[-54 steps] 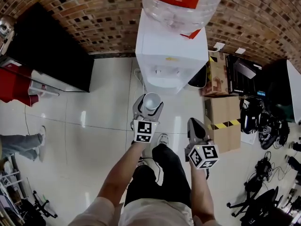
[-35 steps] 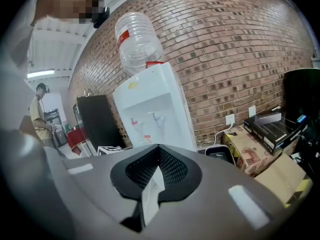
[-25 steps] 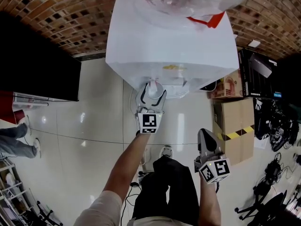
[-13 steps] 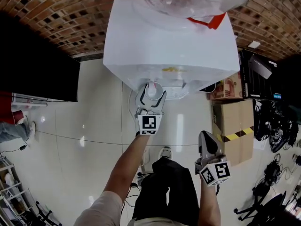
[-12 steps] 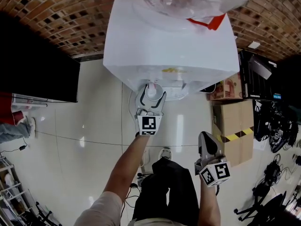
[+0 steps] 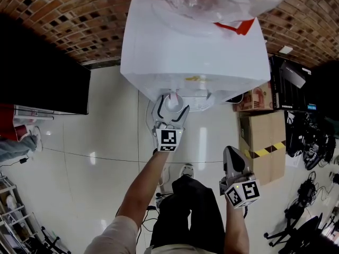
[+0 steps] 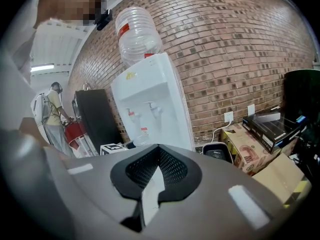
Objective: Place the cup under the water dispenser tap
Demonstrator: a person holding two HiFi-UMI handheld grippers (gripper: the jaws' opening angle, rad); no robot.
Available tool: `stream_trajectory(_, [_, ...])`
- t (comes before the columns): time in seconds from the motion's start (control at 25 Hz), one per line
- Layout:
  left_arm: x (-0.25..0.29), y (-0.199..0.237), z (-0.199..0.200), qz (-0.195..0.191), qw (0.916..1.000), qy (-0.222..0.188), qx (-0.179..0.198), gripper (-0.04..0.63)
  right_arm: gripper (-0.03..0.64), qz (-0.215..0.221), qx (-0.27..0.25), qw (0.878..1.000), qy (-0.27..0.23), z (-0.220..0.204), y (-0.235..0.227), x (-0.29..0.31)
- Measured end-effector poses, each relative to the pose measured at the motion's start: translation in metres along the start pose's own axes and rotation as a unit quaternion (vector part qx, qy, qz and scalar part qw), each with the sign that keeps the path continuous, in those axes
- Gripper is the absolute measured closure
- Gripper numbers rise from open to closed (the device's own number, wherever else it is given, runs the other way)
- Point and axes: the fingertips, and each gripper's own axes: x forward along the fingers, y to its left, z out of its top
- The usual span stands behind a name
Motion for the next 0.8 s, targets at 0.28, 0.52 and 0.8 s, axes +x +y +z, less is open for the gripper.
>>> stream_trajectory(0.28, [-0.075,-0.004,0.035,-0.004,0.9975,0.028,-0.065,0.163,0.616,0.003,-0.001,1.0,-0.003,0.038,0.028,-0.02])
stream_trajectory(0.52, [-0.169,-0.03,0.103,-0.048,0.9882,0.08,-0.122,0.237,0.617,-0.007,0.005,1.0,0.003,0.082,0.063,-0.057])
stream_trajectory(0.8, [-0.266,-0.028,0.206,-0.033,0.9794,0.115,-0.163,0.33,0.617,-0.012,0.009,1.0,-0.002,0.137,0.118,-0.115])
